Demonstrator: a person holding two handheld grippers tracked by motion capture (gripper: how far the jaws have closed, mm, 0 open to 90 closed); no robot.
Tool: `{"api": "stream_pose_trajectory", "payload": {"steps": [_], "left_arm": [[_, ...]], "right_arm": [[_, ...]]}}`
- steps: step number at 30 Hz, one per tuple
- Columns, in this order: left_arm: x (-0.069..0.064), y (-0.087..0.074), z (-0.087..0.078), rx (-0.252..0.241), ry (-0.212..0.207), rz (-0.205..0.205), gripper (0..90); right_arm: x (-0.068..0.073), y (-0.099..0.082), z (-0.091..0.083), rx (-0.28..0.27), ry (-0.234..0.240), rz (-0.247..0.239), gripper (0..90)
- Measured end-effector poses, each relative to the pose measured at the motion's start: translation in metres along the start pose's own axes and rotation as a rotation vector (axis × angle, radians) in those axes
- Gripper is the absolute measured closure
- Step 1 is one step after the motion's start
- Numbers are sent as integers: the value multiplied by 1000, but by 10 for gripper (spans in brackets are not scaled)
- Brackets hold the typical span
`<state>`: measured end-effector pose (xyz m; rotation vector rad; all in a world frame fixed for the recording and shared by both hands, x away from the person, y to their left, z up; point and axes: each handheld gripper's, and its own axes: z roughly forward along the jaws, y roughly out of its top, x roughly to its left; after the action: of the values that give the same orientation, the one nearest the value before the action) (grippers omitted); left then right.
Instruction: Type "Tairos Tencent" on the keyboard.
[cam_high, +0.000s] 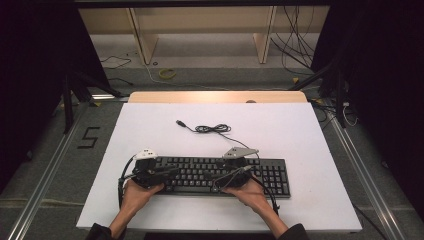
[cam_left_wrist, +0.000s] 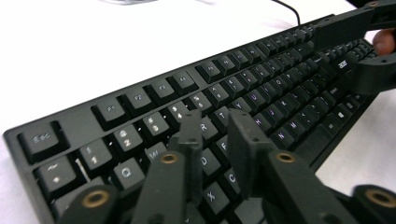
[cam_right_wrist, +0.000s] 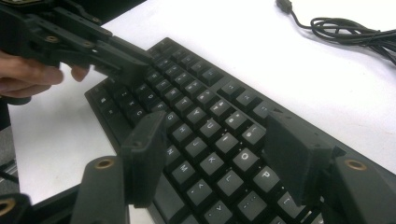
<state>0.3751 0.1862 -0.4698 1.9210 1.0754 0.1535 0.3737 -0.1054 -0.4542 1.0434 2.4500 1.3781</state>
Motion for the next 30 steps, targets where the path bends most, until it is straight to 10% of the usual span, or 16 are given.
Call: {"api": "stream_pose_trajectory", "payload": {"steps": [30], "left_arm": [[-4,9,31,85,31,45,893]], "right_arm": [[0,-4,-7,2,-7,5,355]]}}
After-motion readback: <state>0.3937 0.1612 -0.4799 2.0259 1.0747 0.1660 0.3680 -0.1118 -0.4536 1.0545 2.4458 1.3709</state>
